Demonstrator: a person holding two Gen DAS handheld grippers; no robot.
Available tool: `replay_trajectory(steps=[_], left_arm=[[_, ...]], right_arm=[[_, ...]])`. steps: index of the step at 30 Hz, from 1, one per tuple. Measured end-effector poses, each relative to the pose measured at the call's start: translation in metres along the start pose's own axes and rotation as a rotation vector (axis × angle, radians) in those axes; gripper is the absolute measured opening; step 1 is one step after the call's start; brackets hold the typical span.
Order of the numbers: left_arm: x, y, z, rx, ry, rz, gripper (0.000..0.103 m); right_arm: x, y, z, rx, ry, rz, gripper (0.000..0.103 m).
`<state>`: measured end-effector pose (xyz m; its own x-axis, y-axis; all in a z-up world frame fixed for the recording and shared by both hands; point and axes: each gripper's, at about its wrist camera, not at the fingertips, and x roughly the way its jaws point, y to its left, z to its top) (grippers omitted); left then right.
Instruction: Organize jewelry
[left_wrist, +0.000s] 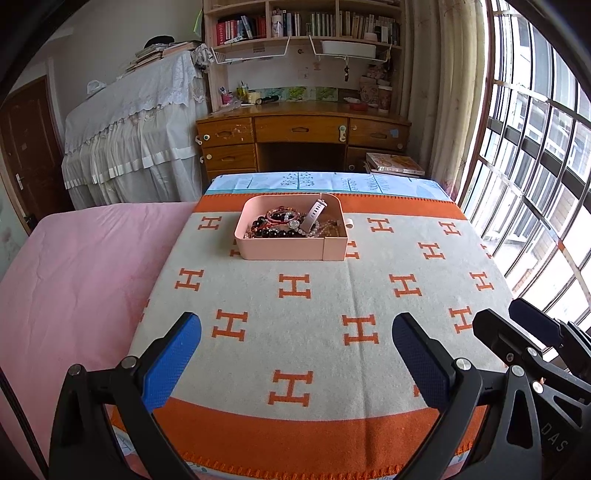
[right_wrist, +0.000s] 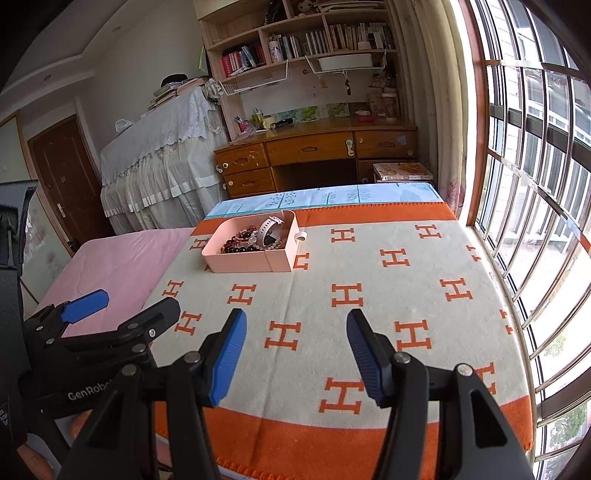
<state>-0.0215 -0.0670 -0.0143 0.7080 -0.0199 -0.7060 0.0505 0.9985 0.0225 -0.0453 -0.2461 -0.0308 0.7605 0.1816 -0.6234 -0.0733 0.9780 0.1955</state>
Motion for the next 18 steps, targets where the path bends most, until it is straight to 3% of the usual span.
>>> replay_trajectory(steps=[18], left_arm=[[0.0016, 0.0023, 0.0007, -0.005, 0.003, 0.002, 0.102]], right_arm=[[0.0008, 0.0009, -0.0007, 0.002, 0.002, 0.002, 0.057]])
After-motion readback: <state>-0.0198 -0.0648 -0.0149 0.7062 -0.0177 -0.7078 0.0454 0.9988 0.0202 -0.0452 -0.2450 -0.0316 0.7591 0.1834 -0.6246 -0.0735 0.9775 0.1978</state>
